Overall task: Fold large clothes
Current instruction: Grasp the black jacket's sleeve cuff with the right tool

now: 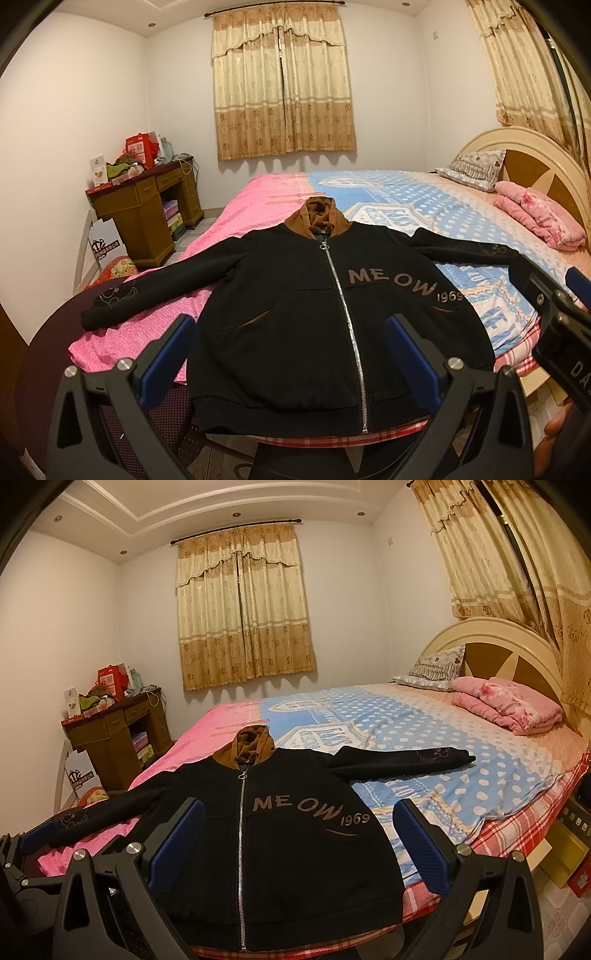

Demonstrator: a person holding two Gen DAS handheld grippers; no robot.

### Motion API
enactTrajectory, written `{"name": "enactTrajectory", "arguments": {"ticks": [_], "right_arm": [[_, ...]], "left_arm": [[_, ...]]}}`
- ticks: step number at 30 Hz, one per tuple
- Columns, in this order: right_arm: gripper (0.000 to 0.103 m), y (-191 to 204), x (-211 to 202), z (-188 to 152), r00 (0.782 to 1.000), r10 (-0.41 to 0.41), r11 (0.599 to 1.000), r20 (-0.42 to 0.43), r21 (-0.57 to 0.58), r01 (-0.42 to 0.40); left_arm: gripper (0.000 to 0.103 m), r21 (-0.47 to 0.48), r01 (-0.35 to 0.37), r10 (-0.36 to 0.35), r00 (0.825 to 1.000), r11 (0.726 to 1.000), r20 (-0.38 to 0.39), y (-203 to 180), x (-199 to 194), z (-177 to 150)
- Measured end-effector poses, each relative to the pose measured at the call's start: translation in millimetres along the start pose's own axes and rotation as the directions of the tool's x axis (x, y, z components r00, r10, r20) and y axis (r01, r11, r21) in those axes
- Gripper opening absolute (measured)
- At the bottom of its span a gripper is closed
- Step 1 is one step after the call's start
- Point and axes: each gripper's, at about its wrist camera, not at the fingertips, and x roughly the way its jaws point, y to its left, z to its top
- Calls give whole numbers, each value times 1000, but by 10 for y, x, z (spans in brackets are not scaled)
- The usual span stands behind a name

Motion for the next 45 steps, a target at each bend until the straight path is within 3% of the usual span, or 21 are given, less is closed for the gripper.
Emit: {"name": "enactTrajectory", "arguments": {"ticks": [10,16,23,24,26,28,30,32,34,35,37,39,42,45], "right_arm": [[102,-132,357,-59,997,-13,998,-80,60,18],[102,-334,938,-89,982,-5,995,-191,98,24],[101,-893,1603,18,980,10,986,-200,166,24],[98,-991,1684,49,979,0,984,-203,175,36],[82,-1267,1868,127,977,-11,975,-211,214,57],[55,-1593,2071,207,973,-41,965,-227,245,98],[54,-1935,2210,283,970,-67,946,-235,295,137],[54,-2413,2357,377,975,-47,905,-216,404,133],[55,-2979,2530,426,977,-41,819,-207,553,151],[60,-3195,2594,433,977,-58,777,-207,605,174],[81,-3615,2759,419,979,-72,698,-191,692,187],[83,-3957,2975,371,983,-66,637,-174,751,176],[83,-4345,3370,235,967,-64,557,-246,796,239],[83,-4550,3689,42,970,15,473,-243,856,208]], "left_arm": [[103,5,14,-13,997,1000,-71,24,362,-135],[103,-40,40,-46,986,998,-159,163,766,-192],[103,-50,-4,-7,977,999,-212,283,1223,-8],[103,-51,-9,-2,977,999,-212,291,1290,35],[103,-46,-16,6,976,999,-216,324,1427,101],[103,-34,-25,17,974,999,-227,316,1578,150],[103,-18,-38,33,970,999,-239,312,1730,181],[103,-6,-61,58,972,998,-228,305,1859,206],[103,-8,-89,86,974,996,-208,335,1993,221],[103,-13,-99,94,975,995,-202,365,2065,239],[103,-20,-138,131,971,990,-202,401,2236,231],[103,-25,-160,151,965,987,-213,438,2393,233],[103,-60,-184,166,961,981,-221,520,2519,205],[103,-124,-169,135,960,978,-245,621,2622,102]]}}
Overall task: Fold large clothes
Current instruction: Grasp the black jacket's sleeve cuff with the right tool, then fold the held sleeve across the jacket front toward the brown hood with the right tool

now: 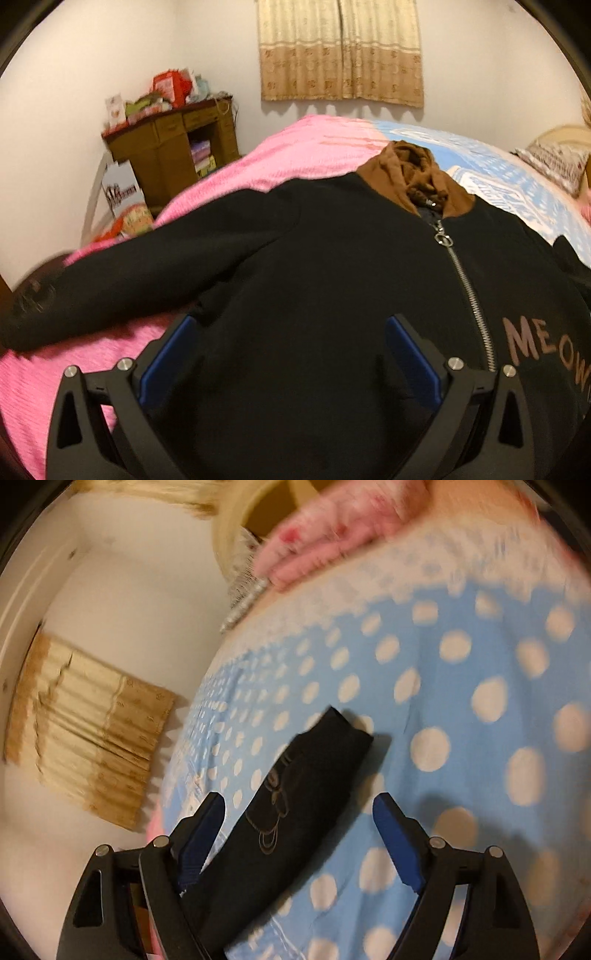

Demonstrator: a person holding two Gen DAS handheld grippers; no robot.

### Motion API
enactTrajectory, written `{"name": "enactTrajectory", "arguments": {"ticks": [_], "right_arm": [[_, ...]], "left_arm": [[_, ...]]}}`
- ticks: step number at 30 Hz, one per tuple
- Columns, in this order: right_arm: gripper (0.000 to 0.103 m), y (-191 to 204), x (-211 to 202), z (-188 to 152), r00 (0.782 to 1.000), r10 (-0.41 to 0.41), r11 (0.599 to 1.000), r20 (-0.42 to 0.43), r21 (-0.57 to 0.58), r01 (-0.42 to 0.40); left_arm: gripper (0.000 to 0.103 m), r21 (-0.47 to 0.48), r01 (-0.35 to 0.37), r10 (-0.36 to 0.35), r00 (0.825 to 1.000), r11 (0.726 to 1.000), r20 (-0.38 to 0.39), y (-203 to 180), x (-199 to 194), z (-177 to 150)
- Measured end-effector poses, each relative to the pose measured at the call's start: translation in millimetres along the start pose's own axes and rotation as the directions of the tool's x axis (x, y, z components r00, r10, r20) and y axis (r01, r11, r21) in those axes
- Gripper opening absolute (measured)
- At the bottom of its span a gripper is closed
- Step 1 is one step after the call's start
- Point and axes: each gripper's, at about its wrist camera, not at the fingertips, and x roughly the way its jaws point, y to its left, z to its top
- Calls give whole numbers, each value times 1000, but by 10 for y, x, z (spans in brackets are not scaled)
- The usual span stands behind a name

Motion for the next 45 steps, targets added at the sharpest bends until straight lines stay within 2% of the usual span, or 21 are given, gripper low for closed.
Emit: {"name": "enactTrajectory", "arguments": {"ticks": [2,4,6,7,9,10,12,15,18,21,24,26,28,32,34,36,37,39,40,41,45], "right_arm": [[83,-37,238,46,1000,-7,1000,-23,12,7],[83,40,335,88,999,-29,999,30,-24,29],[82,106,434,113,998,-41,998,41,-52,44],[78,128,497,131,997,-60,995,40,-73,63],[32,155,664,133,990,-140,982,11,-126,140],[26,158,710,126,985,-169,975,9,-141,169],[24,174,709,130,985,-173,972,21,-157,174],[20,456,648,82,972,-220,932,76,-277,233],[20,958,417,-95,979,-158,890,132,-411,199],[20,1626,209,-397,991,-41,836,124,-539,102],[20,2359,82,-942,996,42,721,84,-693,29],[18,2791,76,-1421,995,96,634,17,-772,-48],[14,3114,170,-1872,990,122,569,-68,-812,-126],[13,3532,551,-2858,961,139,464,-239,-841,-276],[12,3603,828,-3329,931,121,429,-344,-828,-362],[11,3616,993,-3765,909,99,398,-405,-821,-410],[10,3622,1152,-3982,889,79,380,-450,-811,-444],[10,3572,1329,-4288,864,49,373,-502,-793,-482],[10,3520,1444,-4397,842,41,382,-538,-770,-511],[10,3469,1573,-4493,812,35,392,-583,-739,-547],[11,3259,1837,-4867,736,26,419,-677,-661,-623]], "left_arm": [[103,-15,8,-8,1000,1000,-29,16,116,-36],[103,-17,15,-16,998,1000,-60,28,212,-89],[103,-24,31,-33,998,999,-63,26,234,-61],[103,-28,40,-41,997,999,-63,22,238,-57],[103,-28,47,-49,995,999,-84,17,264,-61],[103,-30,49,-51,995,998,-90,3,314,-41],[103,-27,48,-50,994,998,-94,2,321,-33],[103,-31,54,-57,995,998,-83,-7,334,-26],[103,-40,64,-67,995,997,-73,3,333,-23],[103,-45,71,-74,995,996,-66,12,337,-16],[103,-50,82,-84,995,995,-55,32,337,-19],[103,-61,98,-101,994,993,-42,53,330,-27],[103,-75,119,-121,992,990,-31,89,329,-33],[103,-90,142,-144,989,986,-16,113,338,-24],[103,-92,146,-147,989,985,-11,103,338,-30],[103,-96,152,-154,988,984,-6,109,339,-33],[103,-98,156,-157,988,983,-4,107,345,-23],[103,-101,161,-161,987,982,1,121,336,-47],[103,-102,164,-165,986,981,3,120,341,-39],[103,-104,167,-167,986,981,5,125,340,-41],[103,-109,175,-175,985,979,12,154,328,-56]]}}
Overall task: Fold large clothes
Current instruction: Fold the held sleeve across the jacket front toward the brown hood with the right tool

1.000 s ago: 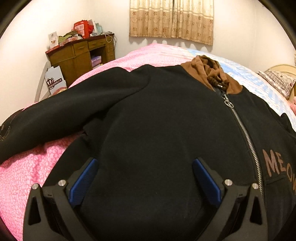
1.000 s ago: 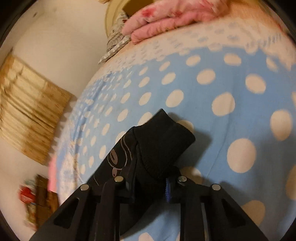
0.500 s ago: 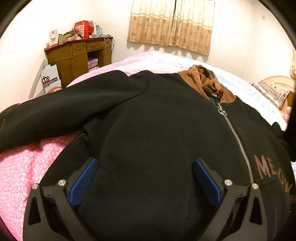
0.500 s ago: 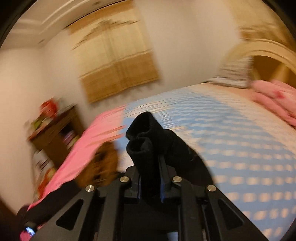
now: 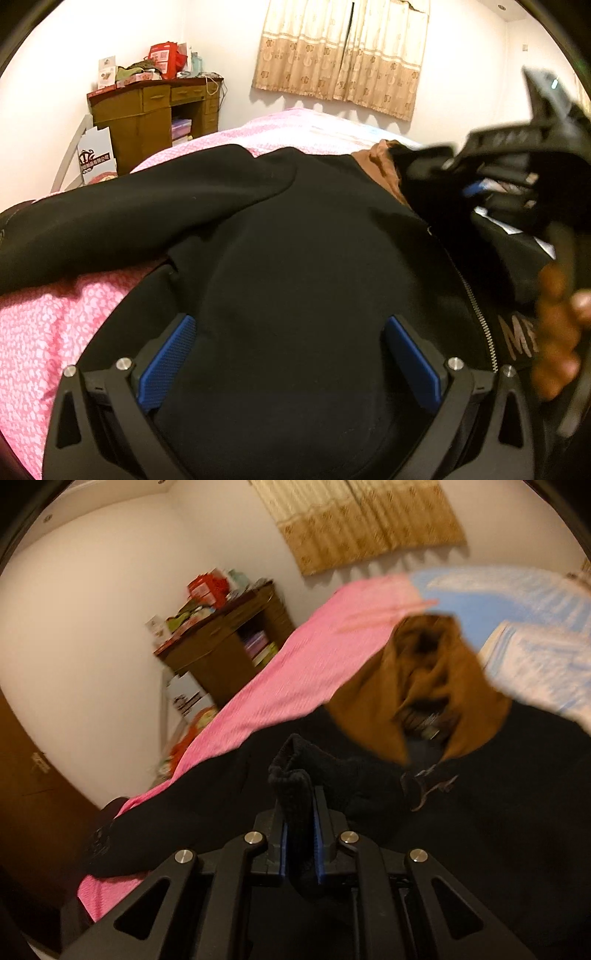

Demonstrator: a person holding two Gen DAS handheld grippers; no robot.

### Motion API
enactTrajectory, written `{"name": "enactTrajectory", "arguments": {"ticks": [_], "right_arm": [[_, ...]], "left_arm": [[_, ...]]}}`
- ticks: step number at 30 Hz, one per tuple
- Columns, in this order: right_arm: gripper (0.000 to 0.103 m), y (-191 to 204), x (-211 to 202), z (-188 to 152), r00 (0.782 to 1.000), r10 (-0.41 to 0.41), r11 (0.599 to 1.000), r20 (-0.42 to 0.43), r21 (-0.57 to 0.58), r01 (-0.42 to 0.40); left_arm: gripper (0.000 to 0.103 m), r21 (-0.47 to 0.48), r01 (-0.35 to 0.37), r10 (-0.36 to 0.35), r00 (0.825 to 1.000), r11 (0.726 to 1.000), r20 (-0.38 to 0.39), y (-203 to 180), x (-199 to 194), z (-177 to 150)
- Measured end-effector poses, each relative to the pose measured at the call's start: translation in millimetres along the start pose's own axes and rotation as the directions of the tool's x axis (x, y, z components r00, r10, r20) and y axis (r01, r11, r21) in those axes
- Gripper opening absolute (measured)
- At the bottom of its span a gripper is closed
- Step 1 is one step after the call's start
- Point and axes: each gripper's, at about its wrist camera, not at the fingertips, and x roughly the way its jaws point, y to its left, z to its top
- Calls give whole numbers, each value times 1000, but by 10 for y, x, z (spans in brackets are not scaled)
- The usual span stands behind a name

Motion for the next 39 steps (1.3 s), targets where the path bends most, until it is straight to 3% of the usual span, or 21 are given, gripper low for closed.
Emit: {"name": "enactTrajectory", "arguments": {"ticks": [3,5,7,9,11,13,15,16,17,19,20,24,25,30,32,34,36,39], "right_arm": [[16,-46,243,-163,996,68,997,-49,52,-65],[40,-87,431,-218,980,141,985,-139,121,-125],[66,-76,448,-248,964,241,961,-114,168,-220],[75,6,424,-224,956,280,952,-93,157,-263],[75,102,380,-190,949,298,948,-98,150,-282],[74,150,177,-144,960,279,955,-37,117,-273],[69,137,-95,-124,984,177,980,21,86,-178],[57,109,-190,-117,994,107,992,29,64,-109],[52,77,-251,-127,999,20,999,30,32,-21],[47,-6,-326,-184,990,-137,990,34,-24,138],[45,-81,-334,-222,986,-166,986,24,-22,167],[41,-359,-106,-439,989,-126,988,-80,78,132],[41,-327,34,-500,990,-106,991,-87,75,113],[43,-103,270,-422,983,-165,986,-80,-17,164],[43,-128,231,-361,985,-137,990,-103,-35,134],[42,-214,-68,-323,993,-102,995,-55,-20,101],[42,-319,-418,-270,988,-150,988,20,-16,150],[42,-654,-847,-179,939,-325,946,110,25,324]], "left_arm": [[103,-2,5,-5,1000,1000,3,11,0,12],[103,-2,6,-6,1000,1000,3,20,-1,15],[103,-2,5,-5,1000,1000,4,23,-5,6],[103,-2,5,-5,1000,1000,4,24,-4,6],[103,-2,5,-5,1000,1000,4,21,-3,12],[103,-2,6,-6,1000,1000,3,21,-3,11],[103,-2,5,-5,1000,1000,4,21,-3,3],[103,-2,5,-4,1000,1000,4,17,-2,10],[103,-1,4,-4,1000,1000,4,18,-4,9],[103,-2,5,-5,1000,1000,5,24,-4,2],[103,-2,5,-5,1000,1000,5,24,-4,9],[103,0,1,-1,1000,1000,3,12,-9,9],[103,0,1,-1,1000,1000,2,13,-12,8],[103,3,-3,3,1000,1000,1,11,-18,-1],[103,3,-3,3,1000,1000,1,15,-14,12],[103,4,-3,3,1000,1000,1,11,-12,10],[103,4,-3,3,1000,1000,2,15,-15,1],[103,4,-4,4,1000,1000,2,15,-15,-1]]}}
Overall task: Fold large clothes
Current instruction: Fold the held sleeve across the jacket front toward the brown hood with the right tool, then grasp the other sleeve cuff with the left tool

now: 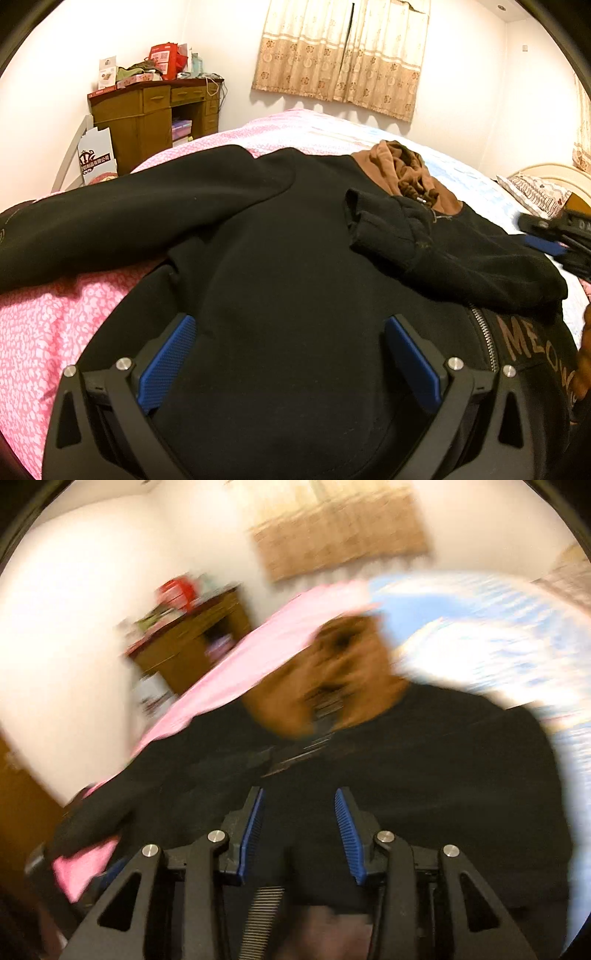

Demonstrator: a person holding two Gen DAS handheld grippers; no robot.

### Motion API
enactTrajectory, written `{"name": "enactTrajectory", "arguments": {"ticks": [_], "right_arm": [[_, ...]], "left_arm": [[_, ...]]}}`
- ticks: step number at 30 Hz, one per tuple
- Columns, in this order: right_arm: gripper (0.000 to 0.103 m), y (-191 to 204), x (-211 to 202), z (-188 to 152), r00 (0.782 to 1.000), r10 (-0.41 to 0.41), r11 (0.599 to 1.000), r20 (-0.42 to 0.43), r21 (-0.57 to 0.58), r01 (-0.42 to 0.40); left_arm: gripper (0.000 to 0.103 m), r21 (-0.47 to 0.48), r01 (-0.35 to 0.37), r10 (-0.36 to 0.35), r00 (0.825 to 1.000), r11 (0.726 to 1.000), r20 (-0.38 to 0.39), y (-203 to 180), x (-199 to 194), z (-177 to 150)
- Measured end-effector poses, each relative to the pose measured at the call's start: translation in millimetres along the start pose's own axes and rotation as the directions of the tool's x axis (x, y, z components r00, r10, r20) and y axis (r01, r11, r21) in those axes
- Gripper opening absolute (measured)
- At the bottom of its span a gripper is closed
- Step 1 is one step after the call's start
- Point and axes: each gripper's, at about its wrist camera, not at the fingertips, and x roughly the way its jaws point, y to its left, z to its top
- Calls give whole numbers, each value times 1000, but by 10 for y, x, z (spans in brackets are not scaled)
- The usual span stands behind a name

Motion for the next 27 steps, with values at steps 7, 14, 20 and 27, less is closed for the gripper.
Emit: {"name": "enactTrajectory", "arguments": {"ticks": [7,14,20,27], "right_arm": [[44,-449,269,-369,981,-177,983,-84,-57,173],[58,-168,367,-359,952,-301,936,-58,-208,284],[61,-281,265,-372,973,-224,966,-58,-143,214],[62,-262,220,-428,972,-227,965,-58,-151,216]], "left_arm": [[103,9,-18,18,1000,1000,-13,-24,1,6],[103,56,-81,84,994,995,-66,-30,-23,11],[103,-91,-98,97,995,991,-8,599,-588,208],[103,-626,-219,356,929,748,100,2310,-1366,335]]}}
